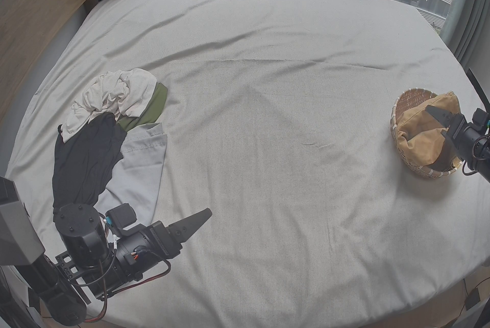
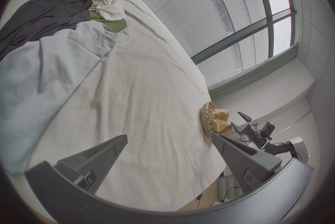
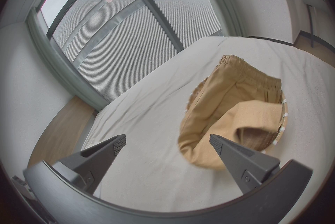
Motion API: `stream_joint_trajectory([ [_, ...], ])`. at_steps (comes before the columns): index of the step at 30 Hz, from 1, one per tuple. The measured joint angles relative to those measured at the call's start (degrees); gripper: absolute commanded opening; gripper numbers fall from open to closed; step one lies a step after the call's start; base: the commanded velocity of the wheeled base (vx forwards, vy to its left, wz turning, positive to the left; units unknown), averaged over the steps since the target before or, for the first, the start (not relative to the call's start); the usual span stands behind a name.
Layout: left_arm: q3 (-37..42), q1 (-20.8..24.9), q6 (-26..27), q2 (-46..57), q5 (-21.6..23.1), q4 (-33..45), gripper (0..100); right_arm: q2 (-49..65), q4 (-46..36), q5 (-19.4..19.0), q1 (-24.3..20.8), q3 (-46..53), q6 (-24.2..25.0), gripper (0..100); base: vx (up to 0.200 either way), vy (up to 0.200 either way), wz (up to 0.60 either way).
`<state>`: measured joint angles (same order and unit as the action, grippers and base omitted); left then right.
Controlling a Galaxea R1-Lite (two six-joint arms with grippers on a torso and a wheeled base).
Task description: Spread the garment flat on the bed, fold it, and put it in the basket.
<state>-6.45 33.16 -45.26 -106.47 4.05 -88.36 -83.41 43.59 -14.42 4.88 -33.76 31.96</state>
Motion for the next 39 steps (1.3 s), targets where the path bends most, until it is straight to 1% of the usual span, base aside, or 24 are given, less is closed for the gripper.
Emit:
stream_joint_trajectory([
  [4,0.0,0.2,0.0,1.2,0.0,0.0,100,4.3,-4.0,-0.1,-6.4,0.4,-0.8,100,0.000,0.000,0.00],
  [5,0.1,0.4,0.0,1.9,0.0,0.0,100,5.6,-4.8,-0.2,-8.8,0.9,-1.0,100,0.000,0.000,0.00],
  [7,0.3,0.6,0.1,2.8,0.1,0.0,100,6.8,-5.4,-0.4,-11.3,1.6,-1.1,100,0.000,0.000,0.00],
  [15,1.9,3.1,0.3,8.4,0.3,0.0,100,11.8,-6.5,-1.9,-24.5,8.9,-1.4,100,0.000,0.000,0.00],
  [20,3.6,4.6,0.7,12.3,0.5,0.0,100,13.8,-6.5,-2.3,-30.9,15.0,-1.7,100,0.000,0.000,0.00],
  [25,5.0,5.9,2.4,16.5,1.0,0.3,100,16.7,-6.6,-2.5,-35.7,19.6,-3.1,100,0.000,0.000,0.00],
  [28,5.3,7.2,3.1,19.8,1.2,0.7,100,19.1,-6.7,-2.9,-37.5,22.2,-4.4,100,0.000,0.000,0.00],
  [32,5.4,10.2,3.8,25.7,1.3,1.5,100,23.9,-6.8,-3.8,-38.3,25.7,-5.7,100,0.000,0.000,0.00],
  [35,5.5,12.4,4.9,30.6,1.3,3.6,100,28.3,-7.5,-4.1,-38.2,27.9,-6.7,100,0.000,0.000,0.00],
  [39,5.5,13.6,5.8,36.7,1.4,7.9,100,34.4,-10.2,-4.3,-36.7,29.7,-7.8,100,0.000,0.000,0.00],
])
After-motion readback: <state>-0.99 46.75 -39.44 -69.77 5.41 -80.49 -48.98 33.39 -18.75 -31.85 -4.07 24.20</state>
